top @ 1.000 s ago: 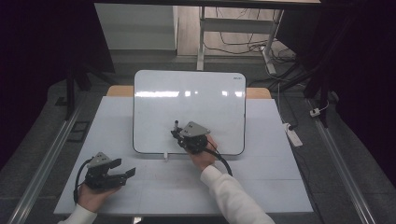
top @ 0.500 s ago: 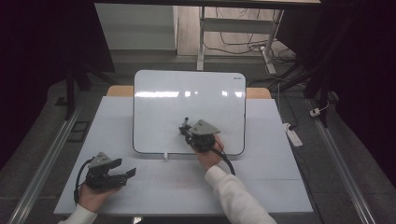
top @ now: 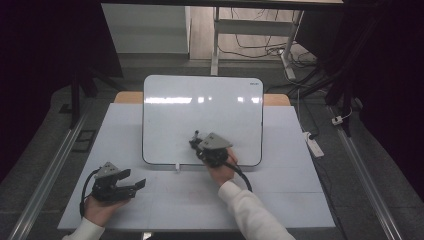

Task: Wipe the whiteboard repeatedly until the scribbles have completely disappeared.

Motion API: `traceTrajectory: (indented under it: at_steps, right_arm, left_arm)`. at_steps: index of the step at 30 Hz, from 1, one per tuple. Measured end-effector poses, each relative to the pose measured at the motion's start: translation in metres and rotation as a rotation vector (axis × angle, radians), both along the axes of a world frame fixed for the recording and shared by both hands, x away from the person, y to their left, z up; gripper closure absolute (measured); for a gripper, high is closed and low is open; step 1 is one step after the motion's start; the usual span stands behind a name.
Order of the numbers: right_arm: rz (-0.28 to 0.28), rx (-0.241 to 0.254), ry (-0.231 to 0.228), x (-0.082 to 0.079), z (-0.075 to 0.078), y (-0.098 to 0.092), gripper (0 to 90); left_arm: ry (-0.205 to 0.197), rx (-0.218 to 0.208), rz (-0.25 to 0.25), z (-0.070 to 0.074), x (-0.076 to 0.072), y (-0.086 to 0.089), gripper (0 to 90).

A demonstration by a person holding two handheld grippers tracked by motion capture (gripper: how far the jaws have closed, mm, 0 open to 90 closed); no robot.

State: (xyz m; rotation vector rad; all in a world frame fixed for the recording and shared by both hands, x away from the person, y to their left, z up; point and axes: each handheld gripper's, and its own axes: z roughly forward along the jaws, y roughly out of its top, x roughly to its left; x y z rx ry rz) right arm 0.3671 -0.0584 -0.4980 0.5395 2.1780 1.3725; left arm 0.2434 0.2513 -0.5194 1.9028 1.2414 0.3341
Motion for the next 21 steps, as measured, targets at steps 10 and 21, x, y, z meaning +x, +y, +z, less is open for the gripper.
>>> traceTrajectory:
  at_steps: [10, 21]
  right_arm:
    - [-0.056, 0.046, -0.002, 0.007, 0.007, -0.015, 77.8]
    - [-0.087, 0.054, -0.019, 0.02, 0.018, -0.025, 77.8]
  left_arm:
    - [-0.008, -0.003, 0.002, 0.002, -0.002, 0.0, 26.2]
    - [-0.011, -0.004, 0.003, 0.002, -0.002, 0.001, 26.1]
